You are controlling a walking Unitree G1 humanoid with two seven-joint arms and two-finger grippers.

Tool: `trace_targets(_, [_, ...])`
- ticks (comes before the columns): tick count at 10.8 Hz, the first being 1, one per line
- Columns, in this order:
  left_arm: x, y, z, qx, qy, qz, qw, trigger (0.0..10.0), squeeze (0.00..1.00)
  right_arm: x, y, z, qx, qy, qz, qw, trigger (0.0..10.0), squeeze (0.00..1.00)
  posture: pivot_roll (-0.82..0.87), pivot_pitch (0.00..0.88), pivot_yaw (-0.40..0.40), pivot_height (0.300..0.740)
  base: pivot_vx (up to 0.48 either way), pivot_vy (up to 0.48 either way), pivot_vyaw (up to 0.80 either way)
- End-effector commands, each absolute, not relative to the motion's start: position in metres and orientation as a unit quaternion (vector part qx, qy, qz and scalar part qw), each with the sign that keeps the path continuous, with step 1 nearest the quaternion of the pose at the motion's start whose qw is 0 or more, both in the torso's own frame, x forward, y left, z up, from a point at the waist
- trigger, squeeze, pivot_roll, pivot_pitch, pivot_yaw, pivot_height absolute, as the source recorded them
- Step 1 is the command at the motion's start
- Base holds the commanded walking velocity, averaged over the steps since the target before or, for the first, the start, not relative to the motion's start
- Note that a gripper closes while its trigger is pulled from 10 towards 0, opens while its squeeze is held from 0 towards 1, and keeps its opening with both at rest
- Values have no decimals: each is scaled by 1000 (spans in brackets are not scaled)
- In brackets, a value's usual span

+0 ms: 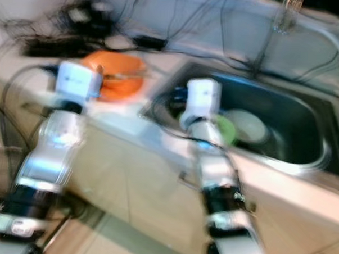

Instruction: Kitchen organization

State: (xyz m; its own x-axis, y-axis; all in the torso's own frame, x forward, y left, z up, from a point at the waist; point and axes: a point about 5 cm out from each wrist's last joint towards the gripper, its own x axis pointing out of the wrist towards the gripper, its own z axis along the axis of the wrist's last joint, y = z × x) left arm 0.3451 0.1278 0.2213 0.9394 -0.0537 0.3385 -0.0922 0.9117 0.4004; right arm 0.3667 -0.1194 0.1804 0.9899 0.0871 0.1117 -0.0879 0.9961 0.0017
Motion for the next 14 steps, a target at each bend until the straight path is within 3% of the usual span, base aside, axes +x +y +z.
trace_targets(1, [345,139,229,215,-183,28,959,10000,0,367,-108,186,8,-64,61,996,10000,0,184,30,-4,740,0,0,0])
trace_targets(4, [345,140,231,211,-186,30,959,10000,0,367,-108,185,8,-63,62,996,10000,0,185,32,-6,740,0,0,0])
trace_targets(14, [345,142,232,214,-187,36,958,10000,0,367,-107,185,7,-62,63,996,10000,0,187,28,-6,740,341,0,0])
